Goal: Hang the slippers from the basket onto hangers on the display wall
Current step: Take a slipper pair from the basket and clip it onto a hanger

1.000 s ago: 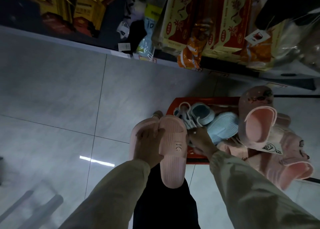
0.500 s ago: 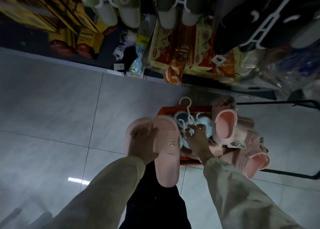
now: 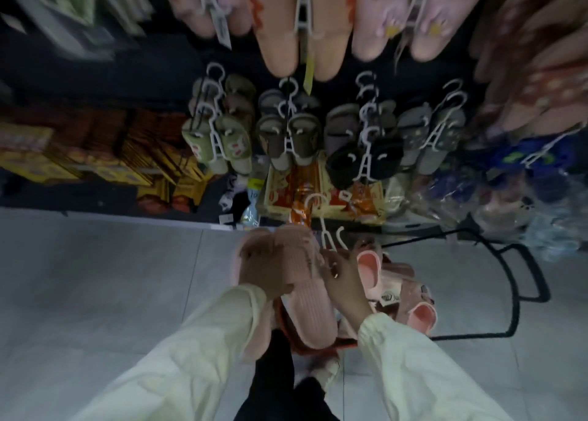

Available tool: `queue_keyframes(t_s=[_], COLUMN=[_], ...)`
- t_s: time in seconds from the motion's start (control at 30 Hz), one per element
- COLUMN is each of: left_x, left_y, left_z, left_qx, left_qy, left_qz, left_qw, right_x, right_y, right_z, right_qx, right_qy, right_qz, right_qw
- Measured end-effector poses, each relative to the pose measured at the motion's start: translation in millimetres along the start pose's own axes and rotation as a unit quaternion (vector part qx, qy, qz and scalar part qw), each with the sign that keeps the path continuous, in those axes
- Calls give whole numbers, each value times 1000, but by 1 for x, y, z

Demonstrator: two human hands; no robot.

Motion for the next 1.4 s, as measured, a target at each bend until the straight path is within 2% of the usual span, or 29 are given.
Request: queue_keyframes(t_s=[0.17,0.23,0.43,0.53,0.6,0.7,0.8,0.97,1.07,1.17,1.3,1.4], left_x=[-35,-49,-93,-124,-147,-176,-200,-227,-236,-244,-254,-261], left_y=[-46,-59,-77,-91,-101,-114,-124,-133,-138,-144,-149,-154], left_z=[109,144,214,242,258,274,285,302,308,315,324,326], left_qx=[60,76,107,147,174,181,165,164,157,156,150,141], left_qy=[-66,-103,-183,-227,-248,-283,-318,-378,-391,-395,-401,-399], left_qz=[-61,-79,-92,-98,-105,-127,-145,-149,-158,-165,-172,-181], left_qw=[994,989,973,958,947,933,922,899,893,890,887,888], right_x=[-45,-58,-101,-124,-136,-158,-184,-218,-219,-214,-214,-217], right_y=[80,106,171,195,205,225,244,264,266,268,274,276], right_z=[30,52,116,131,139,153,169,198,210,217,225,232], right_qx=[63,66,-7,-130,-240,-318,-338,-323,-284,-216,-162,-133], right_qy=[27,2,-107,-147,-179,-250,-339,-415,-406,-354,-290,-272], right_qz=[69,98,228,239,218,232,277,303,297,327,366,367], right_qw=[995,993,968,951,929,885,833,795,816,849,869,880])
Point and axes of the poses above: each hand's wrist, its own x-axis towards the middle knuckle, its own z-axis out of the back of the hand, y = z × x, the point moved 10 cm from there along x, towards the middle knuckle, and after that the axes turned 2 degrees about -z, right-handed, at the moved point
